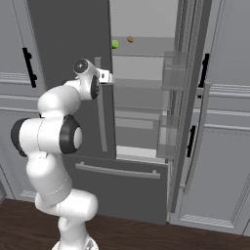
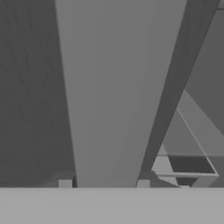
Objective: Grab a lemon wedge from the fridge and one ice cube from the ice bowl, and put them in the glass of lemonade.
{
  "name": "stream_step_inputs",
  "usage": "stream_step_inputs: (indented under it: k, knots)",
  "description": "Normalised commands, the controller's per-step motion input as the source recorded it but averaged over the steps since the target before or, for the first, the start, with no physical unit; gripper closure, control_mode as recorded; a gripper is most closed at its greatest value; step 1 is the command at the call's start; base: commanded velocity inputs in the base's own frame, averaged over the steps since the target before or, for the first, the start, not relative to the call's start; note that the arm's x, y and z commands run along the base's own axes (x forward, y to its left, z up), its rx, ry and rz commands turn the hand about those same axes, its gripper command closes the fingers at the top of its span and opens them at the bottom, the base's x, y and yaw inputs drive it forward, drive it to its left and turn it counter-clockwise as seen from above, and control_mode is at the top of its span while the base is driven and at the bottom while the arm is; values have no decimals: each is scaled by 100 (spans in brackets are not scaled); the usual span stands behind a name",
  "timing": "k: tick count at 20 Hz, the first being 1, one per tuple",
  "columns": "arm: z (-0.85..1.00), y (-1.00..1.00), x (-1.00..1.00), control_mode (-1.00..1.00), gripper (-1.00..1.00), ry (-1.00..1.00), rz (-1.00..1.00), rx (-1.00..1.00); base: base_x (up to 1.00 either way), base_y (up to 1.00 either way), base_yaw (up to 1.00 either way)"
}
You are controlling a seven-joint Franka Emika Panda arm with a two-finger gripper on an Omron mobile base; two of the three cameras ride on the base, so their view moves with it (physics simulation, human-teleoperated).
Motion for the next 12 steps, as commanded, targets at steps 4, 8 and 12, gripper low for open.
stream_step_inputs:
  k: [4,8,12]
  knots:
    - [1,43,9,-100,100,0,0,0,0,0,0]
    - [22,64,-2,-100,100,0,0,0,0,0,0]
    - [60,59,-51,-100,100,0,0,0,0,0,0]
